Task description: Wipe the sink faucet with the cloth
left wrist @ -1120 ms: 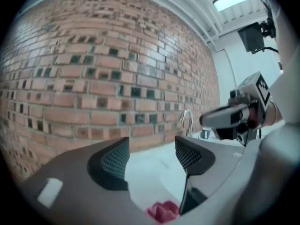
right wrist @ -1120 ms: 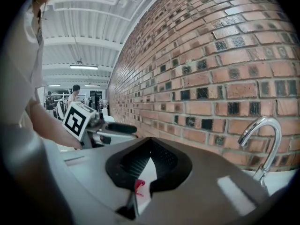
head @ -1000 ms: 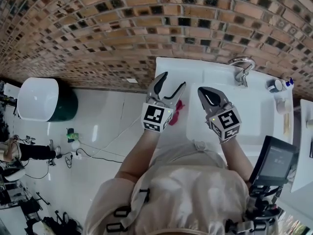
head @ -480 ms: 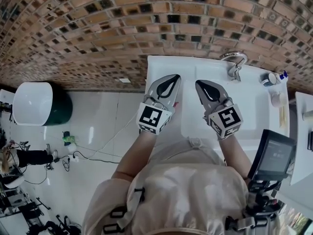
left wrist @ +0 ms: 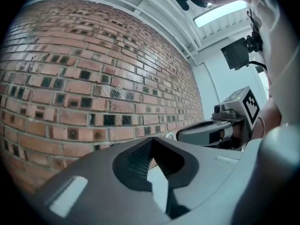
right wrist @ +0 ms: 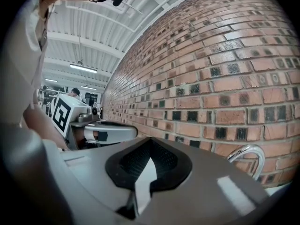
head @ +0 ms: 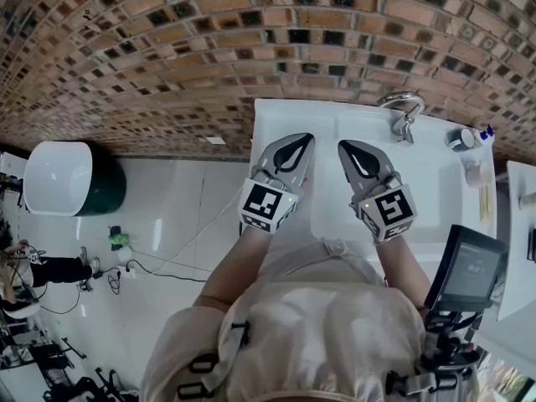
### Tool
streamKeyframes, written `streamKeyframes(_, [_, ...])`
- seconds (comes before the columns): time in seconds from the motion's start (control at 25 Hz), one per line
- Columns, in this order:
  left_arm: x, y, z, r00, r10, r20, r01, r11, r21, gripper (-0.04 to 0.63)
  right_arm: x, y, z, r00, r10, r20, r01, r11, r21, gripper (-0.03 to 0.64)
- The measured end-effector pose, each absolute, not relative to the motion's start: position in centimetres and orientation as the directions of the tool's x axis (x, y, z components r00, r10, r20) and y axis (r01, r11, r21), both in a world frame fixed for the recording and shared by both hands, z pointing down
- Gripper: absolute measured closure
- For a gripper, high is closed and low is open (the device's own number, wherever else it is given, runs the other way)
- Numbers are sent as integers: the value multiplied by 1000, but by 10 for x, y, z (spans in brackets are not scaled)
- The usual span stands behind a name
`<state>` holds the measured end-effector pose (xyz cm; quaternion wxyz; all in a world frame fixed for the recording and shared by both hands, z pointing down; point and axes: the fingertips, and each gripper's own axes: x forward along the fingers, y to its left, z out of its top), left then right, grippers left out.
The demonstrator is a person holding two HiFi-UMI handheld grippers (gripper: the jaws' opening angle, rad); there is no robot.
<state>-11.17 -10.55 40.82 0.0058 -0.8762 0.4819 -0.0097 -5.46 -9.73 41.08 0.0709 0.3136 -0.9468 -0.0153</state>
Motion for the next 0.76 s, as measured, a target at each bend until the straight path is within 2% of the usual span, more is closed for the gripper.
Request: streamKeyframes(0.76, [-108,-105,400,533,-846,-11,-846,-534,10,592,-53,-94,397,-789,-609,80,-606,793,59,623])
